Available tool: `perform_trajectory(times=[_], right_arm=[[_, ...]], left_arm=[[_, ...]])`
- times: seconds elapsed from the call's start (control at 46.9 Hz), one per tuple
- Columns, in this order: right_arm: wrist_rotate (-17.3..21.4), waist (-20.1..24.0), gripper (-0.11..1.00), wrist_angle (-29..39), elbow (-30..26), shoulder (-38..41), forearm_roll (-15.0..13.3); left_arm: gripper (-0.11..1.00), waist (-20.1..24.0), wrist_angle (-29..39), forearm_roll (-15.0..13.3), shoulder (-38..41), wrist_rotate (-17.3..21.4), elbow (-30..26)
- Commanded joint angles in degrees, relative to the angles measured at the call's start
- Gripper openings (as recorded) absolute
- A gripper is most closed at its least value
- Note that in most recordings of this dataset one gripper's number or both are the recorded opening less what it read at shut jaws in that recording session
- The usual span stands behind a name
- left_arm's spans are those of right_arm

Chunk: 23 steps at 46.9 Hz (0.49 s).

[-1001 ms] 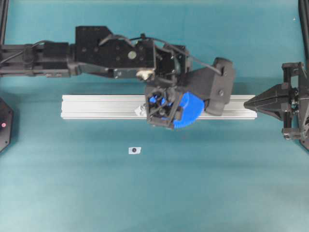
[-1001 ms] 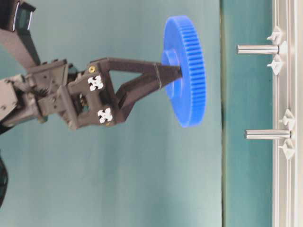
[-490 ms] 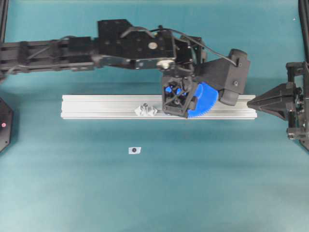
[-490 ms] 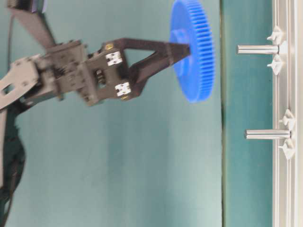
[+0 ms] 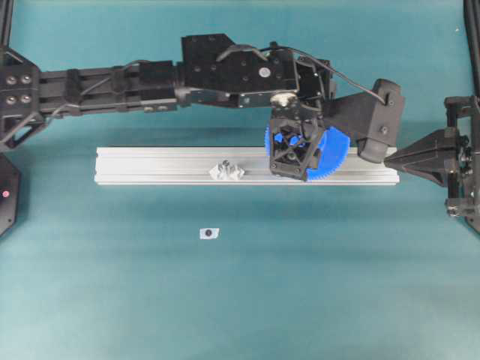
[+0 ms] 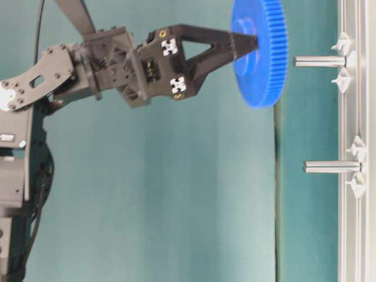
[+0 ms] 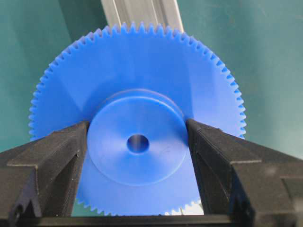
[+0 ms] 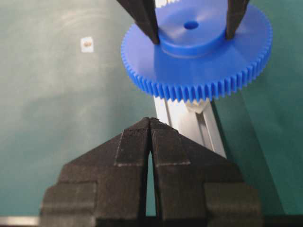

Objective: Find the location of the shaft and insert the large gear.
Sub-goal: 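Carry the gear with the left gripper over the right shaft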

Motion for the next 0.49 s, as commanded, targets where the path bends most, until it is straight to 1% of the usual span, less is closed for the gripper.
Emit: perform_trajectory(times=[0.0, 0.213, 0.469], right_arm=[[0.53, -0.18, 0.01, -0.18, -0.70, 0.26, -0.09], [0.53, -0.18, 0.01, -0.18, -0.70, 0.26, 0.00], [0.53, -0.18, 0.01, -0.18, -0.62, 0.26, -0.09]], left_arm=[[0.71, 0.18, 0.26, 0.18, -1.41, 0.00, -1.85], [0.71, 0.53, 0.53, 0.18, -1.41, -0.62, -0.79], [0.71, 0.88, 0.35, 0.18, -1.32, -0.88, 2.55]])
